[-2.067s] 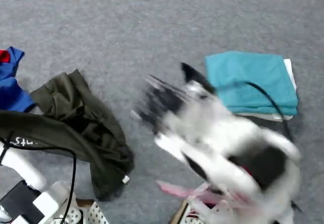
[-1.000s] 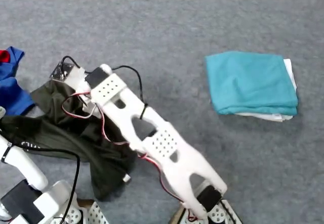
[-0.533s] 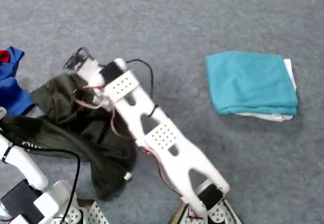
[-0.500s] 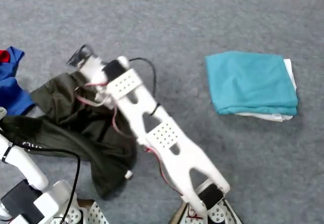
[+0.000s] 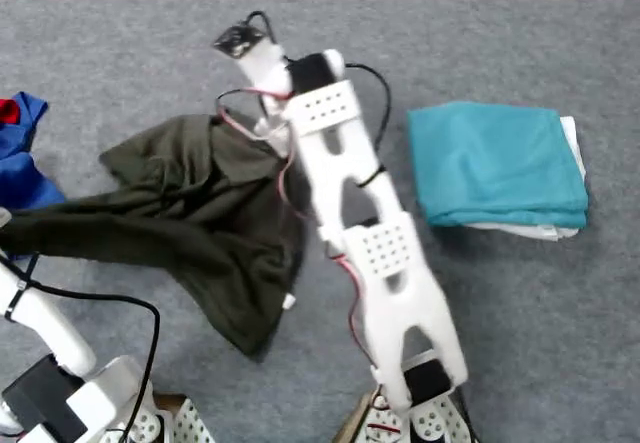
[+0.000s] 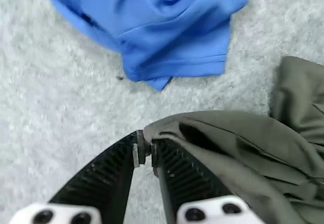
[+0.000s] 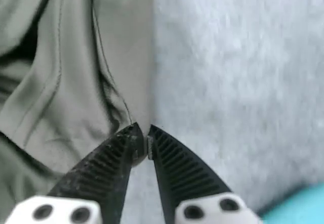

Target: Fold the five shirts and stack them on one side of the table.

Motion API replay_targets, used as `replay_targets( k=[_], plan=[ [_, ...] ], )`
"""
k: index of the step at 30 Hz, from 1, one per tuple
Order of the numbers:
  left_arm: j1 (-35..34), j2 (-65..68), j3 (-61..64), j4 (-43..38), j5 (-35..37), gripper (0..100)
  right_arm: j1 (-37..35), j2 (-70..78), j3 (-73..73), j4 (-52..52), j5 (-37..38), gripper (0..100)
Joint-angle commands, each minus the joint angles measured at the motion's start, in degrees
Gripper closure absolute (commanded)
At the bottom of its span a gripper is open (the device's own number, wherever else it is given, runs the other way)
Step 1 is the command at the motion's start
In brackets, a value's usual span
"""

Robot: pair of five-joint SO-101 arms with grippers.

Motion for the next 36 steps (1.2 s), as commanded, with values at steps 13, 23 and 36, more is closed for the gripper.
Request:
replay_targets(
  k=[13, 23, 36],
  plan=[
    [17.9, -0.1, 12.7, -14.7, -0.6, 98, 18.5, -51.9, 68.0, -1.1, 14.2, 99.4],
    [22.1, -0.1, 19.6, -25.8, 2.1, 98, 22.6, -77.8, 97.1, -3.0, 24.9, 99.4],
    [21.9, 0.0, 26.5, -34.2, 2.3, 98, 22.7, -96.8, 108.1, 0.0, 28.8, 81.5]
  ],
)
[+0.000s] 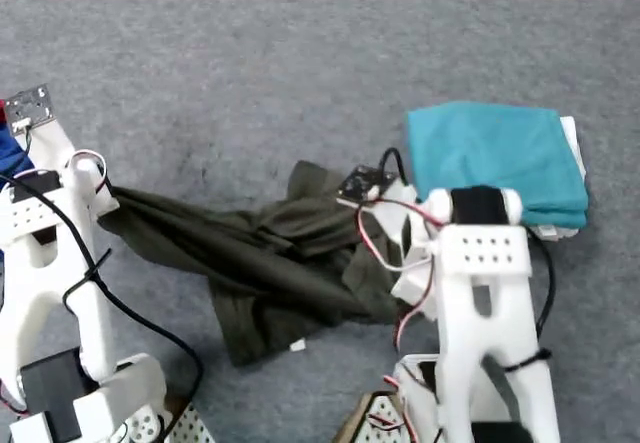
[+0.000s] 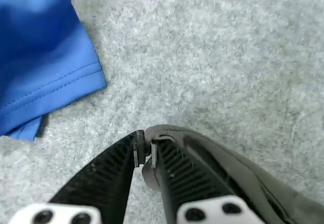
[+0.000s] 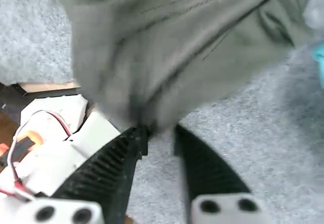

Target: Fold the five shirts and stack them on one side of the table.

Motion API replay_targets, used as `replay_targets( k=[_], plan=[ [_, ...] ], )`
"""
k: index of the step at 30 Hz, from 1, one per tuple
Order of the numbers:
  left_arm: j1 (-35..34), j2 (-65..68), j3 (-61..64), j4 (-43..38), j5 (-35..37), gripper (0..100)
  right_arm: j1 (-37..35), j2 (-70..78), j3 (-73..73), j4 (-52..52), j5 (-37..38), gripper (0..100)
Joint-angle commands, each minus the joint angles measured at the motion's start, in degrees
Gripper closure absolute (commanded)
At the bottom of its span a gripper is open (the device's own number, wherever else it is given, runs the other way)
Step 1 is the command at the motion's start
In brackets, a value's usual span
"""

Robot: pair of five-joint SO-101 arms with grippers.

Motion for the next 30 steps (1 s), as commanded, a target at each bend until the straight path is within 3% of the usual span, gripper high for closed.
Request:
replay_targets(
  k=[1, 6, 10, 21, 30],
  plan=[
    [0.4, -0.2, 0.5, -1.4, 1.1, 98, 1.5, -5.1, -2.4, 1.5, 0.7, 80.7],
    [0.4, 2.9, 4.2, -8.7, 4.5, 98, 1.5, -6.2, -7.2, 2.1, 0.6, 80.4],
    [0.4, 9.1, 2.5, -9.7, 4.9, 98, 0.6, -4.1, -10.3, -1.0, 0.3, 80.7],
    [0.4, 13.1, -0.9, -9.3, 4.9, 98, -5.0, 30.7, -22.0, -13.8, -18.0, 80.7],
    [0.4, 13.1, -1.1, -9.3, 4.9, 98, -7.6, 48.0, -29.9, -14.9, -22.2, 80.7]
  ],
)
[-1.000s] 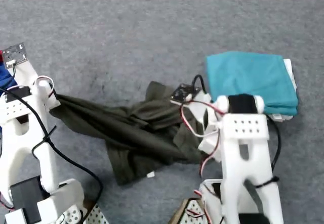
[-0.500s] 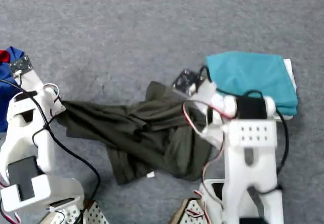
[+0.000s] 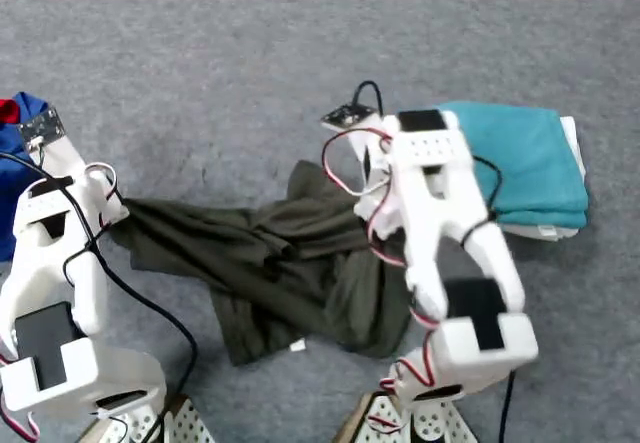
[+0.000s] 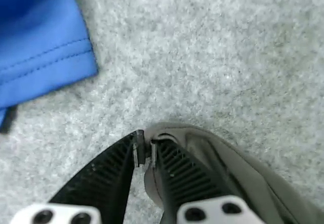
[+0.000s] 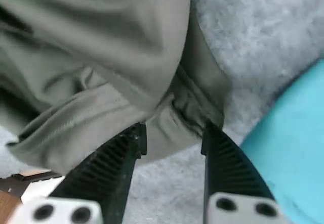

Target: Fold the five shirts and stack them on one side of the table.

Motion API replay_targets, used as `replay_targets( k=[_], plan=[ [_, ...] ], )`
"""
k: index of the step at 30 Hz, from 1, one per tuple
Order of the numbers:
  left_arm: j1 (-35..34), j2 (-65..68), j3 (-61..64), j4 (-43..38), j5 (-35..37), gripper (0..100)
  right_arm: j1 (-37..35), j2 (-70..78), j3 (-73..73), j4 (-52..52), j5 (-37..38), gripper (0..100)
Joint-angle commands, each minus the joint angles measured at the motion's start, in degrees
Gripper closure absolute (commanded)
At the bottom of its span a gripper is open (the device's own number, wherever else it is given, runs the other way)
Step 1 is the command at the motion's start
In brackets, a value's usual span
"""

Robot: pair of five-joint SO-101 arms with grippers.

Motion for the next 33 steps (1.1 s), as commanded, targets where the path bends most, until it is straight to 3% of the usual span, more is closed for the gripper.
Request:
replay_targets(
  k=[1, 16, 22, 28, 33],
  plan=[
    [0.5, -0.2, -2.6, -0.5, 0.4, 98, -1.5, 3.7, -4.3, -1.6, -1.8, 80.7],
    [0.5, -0.2, -2.7, -0.5, 0.4, 98, -8.9, 7.3, -8.0, -2.2, -3.4, 81.0],
    [0.5, -0.2, -2.7, -0.5, 0.4, 98, -8.7, 7.3, -7.6, -2.2, -3.9, 93.8],
    [0.5, -0.2, -2.7, -0.5, 0.4, 98, -6.5, 7.3, -7.6, -0.4, -3.3, 93.5],
    [0.5, -0.2, -2.7, -0.5, 0.4, 98, -6.2, 6.9, -7.8, 3.5, -2.9, 81.8]
  ],
)
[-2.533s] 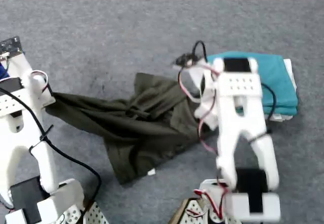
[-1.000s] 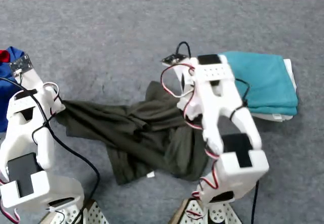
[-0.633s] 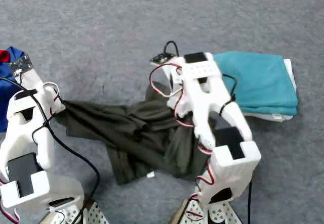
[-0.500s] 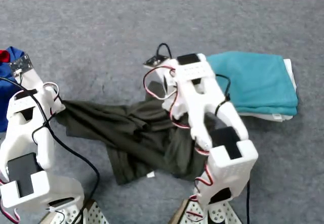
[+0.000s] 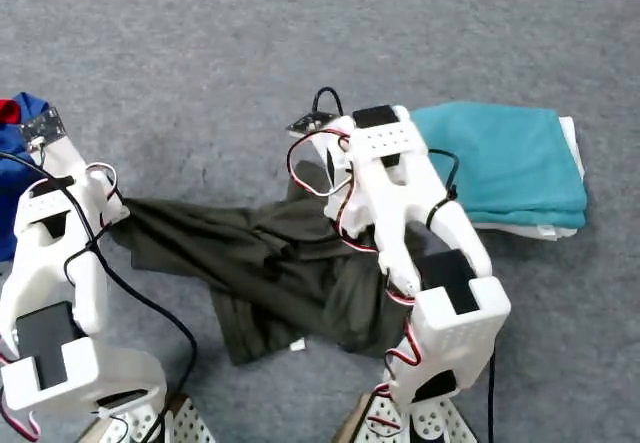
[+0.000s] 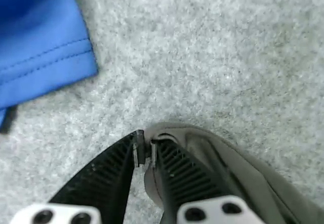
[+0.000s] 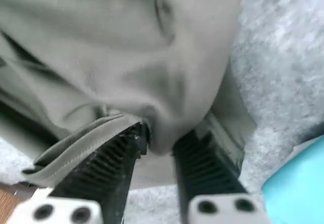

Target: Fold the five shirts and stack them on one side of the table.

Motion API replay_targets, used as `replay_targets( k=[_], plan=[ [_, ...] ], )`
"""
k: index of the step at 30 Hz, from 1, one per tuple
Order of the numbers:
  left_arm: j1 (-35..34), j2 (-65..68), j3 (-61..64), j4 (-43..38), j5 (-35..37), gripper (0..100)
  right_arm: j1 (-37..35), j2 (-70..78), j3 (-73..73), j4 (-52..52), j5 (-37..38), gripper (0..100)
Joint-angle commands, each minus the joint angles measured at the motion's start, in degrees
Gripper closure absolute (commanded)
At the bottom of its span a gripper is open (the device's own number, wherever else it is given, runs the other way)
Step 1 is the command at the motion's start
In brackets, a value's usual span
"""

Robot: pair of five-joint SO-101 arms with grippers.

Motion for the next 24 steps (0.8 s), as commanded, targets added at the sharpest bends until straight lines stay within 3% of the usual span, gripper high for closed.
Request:
replay_targets(
  k=[1, 19, 24],
  plan=[
    [0.5, -0.2, -2.7, -0.5, 0.4, 98, 0.8, -0.6, -2.3, 2.6, 1.1, 79.7],
    [0.5, -0.2, -2.7, -0.5, 0.4, 98, 0.5, -0.6, -2.3, 4.1, 1.7, 78.6],
    [0.5, -0.2, -2.7, -0.5, 0.4, 98, -4.0, -0.3, -2.3, 3.0, 1.2, 78.6]
  ],
)
